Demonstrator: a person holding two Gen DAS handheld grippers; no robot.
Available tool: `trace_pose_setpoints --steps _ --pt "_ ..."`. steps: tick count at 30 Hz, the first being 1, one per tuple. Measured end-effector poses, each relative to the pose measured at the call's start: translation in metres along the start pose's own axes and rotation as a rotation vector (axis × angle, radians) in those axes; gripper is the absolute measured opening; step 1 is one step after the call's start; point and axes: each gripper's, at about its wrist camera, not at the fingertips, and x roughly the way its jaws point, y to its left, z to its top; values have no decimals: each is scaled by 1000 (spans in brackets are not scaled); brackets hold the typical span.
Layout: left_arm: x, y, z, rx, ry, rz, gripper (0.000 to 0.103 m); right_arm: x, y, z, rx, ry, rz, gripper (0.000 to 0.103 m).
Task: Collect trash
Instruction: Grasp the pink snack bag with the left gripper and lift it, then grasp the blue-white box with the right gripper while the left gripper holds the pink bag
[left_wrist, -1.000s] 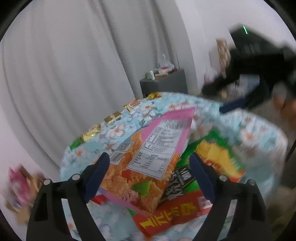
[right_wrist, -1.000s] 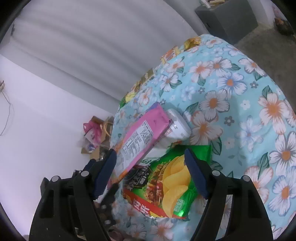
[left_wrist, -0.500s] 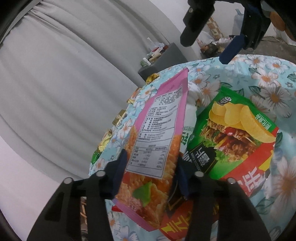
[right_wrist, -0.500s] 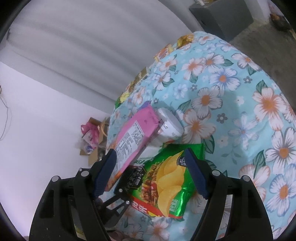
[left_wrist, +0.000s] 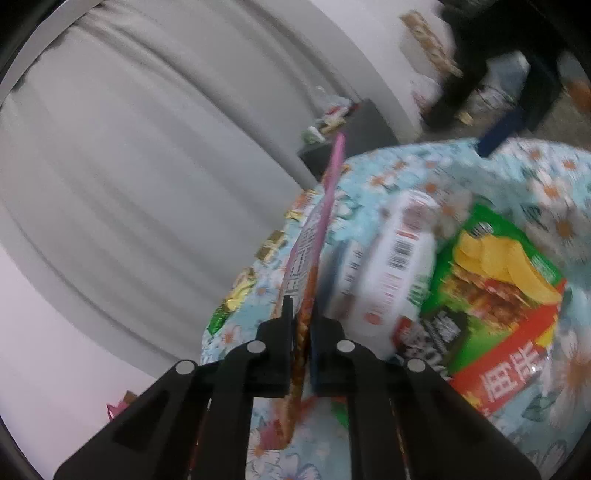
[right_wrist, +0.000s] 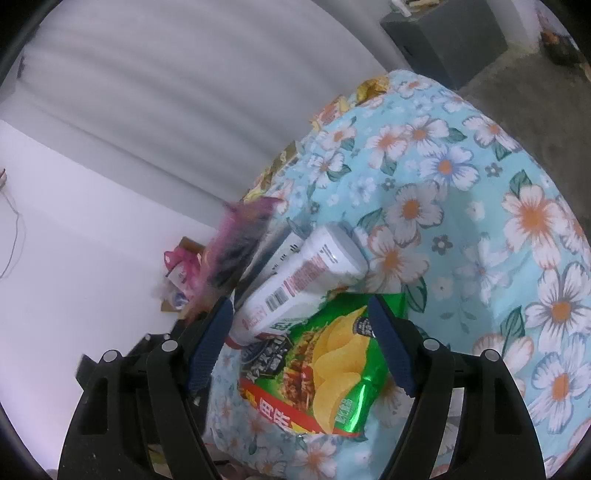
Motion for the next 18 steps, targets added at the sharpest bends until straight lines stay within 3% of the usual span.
trace_pose_setpoints --steps 12,18 --pt "3 61 -10 -237 -10 75 3 21 28 27 -63 33 59 68" --pt "1 84 -18 -345 -6 92 3 58 46 58 -109 116 70 68"
